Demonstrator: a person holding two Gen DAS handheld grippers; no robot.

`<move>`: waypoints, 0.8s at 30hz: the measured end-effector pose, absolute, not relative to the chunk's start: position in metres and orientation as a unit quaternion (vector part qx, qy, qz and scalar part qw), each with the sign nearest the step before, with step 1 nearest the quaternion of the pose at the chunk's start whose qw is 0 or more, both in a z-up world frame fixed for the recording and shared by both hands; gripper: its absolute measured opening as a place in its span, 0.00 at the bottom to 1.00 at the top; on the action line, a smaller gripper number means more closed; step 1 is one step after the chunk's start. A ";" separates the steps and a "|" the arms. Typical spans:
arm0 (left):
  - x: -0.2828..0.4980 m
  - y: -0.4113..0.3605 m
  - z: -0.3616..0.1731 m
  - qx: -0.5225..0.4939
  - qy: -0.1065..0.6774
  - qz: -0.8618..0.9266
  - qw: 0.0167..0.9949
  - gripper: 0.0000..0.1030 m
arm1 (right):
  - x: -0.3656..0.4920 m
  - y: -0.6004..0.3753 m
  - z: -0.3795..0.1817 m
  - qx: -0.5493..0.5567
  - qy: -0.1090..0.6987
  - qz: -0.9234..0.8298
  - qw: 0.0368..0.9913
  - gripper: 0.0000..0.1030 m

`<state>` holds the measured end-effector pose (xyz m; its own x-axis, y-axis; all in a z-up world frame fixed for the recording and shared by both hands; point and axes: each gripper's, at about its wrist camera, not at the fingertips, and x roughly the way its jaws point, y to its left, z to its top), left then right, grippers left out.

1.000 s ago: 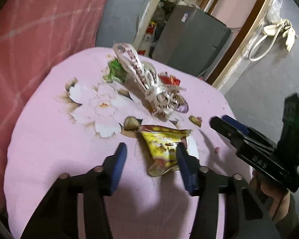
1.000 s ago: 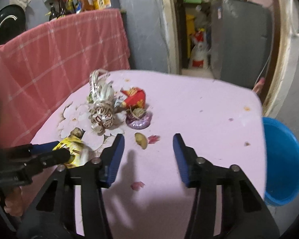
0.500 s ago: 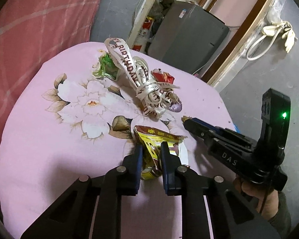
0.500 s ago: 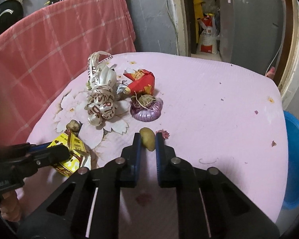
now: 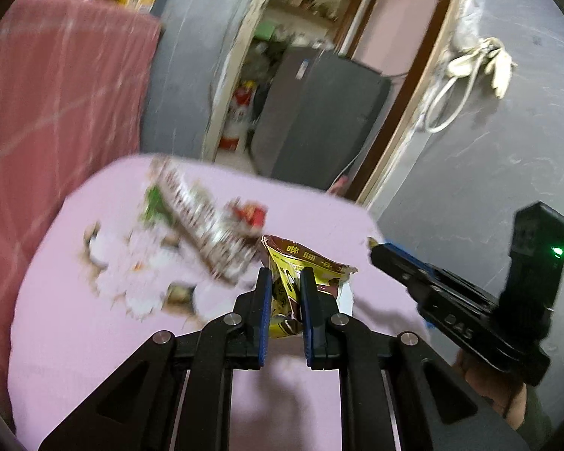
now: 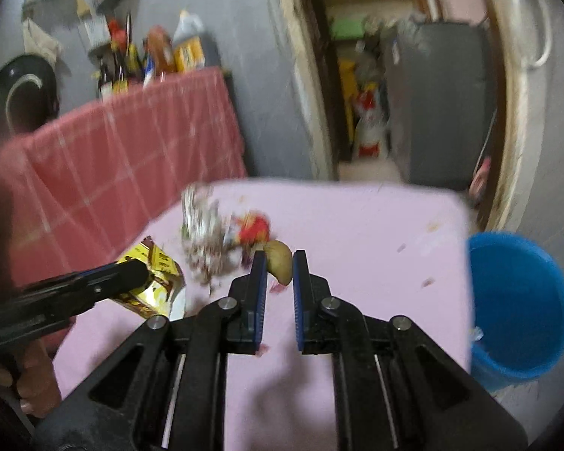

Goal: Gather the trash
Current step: 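Carry the chip bag and nut over the blue bucket and release them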

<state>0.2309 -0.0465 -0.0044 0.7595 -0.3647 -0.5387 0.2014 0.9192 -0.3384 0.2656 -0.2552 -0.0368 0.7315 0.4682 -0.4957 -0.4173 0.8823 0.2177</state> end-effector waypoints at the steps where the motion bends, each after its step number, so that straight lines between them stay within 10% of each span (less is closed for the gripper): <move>1: 0.231 -0.051 0.002 -0.127 0.299 -0.156 0.933 0.11 | 0.260 -0.262 -0.028 0.047 0.261 0.230 0.936 0.13; 24: 0.266 -0.217 0.082 -0.066 0.098 -0.267 0.956 0.11 | 0.213 -0.408 0.061 0.028 0.076 0.021 0.997 0.13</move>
<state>0.2664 -0.2168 0.0821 0.8384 -0.5234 -0.1524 0.4975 0.8489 -0.1788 0.2128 -0.4083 0.0608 0.9876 0.0454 -0.1501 -0.0370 0.9976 0.0581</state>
